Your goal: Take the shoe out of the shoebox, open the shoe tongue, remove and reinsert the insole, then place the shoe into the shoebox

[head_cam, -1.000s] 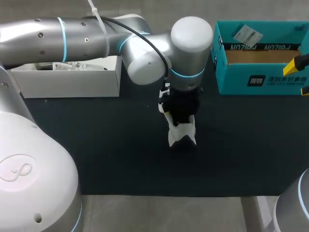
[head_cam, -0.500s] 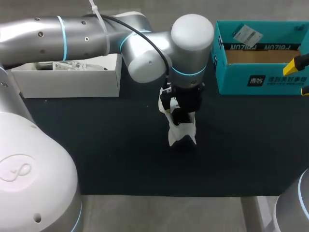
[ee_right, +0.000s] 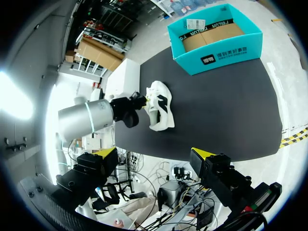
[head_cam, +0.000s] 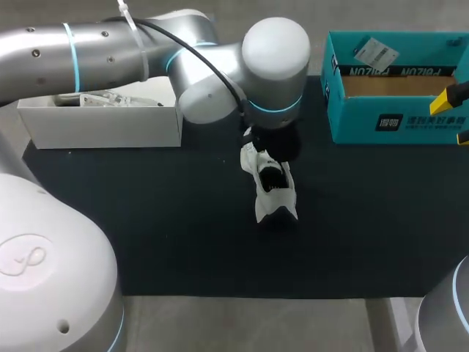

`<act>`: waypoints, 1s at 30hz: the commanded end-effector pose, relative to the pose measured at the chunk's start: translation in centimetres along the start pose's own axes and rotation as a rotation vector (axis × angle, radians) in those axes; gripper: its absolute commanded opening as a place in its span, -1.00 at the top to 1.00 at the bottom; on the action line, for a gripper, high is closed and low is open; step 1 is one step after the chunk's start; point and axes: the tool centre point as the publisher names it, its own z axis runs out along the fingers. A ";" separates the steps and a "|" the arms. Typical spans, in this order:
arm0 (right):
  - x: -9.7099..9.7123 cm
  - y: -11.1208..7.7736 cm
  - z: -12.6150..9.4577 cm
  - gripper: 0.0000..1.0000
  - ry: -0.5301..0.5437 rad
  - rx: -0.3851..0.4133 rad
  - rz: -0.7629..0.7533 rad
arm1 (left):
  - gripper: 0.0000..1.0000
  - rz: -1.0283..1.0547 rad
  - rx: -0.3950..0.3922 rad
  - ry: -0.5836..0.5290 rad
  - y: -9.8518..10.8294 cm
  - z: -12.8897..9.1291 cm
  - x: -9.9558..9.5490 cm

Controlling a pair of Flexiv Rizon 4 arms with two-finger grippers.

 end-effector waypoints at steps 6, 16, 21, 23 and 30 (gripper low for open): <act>0.0 0.2 0.1 -1.00 -0.001 0.004 0.001 | 1.00 -0.015 -0.013 -0.019 0.2 -1.3 1.1; 0.0 0.2 0.1 -1.00 -0.001 0.004 0.001 | 1.00 -0.110 -0.041 -0.023 -0.9 -1.1 1.5; 0.0 0.2 0.1 -1.00 -0.001 0.004 0.001 | 1.00 -0.182 -0.047 -0.037 -1.3 -1.3 1.6; 0.0 0.2 0.1 -1.00 -0.001 0.004 0.001 | 1.00 -0.182 -0.047 -0.037 -1.3 -1.3 1.6; 0.0 0.2 0.1 -1.00 -0.001 0.004 0.001 | 1.00 -0.182 -0.047 -0.037 -1.3 -1.3 1.6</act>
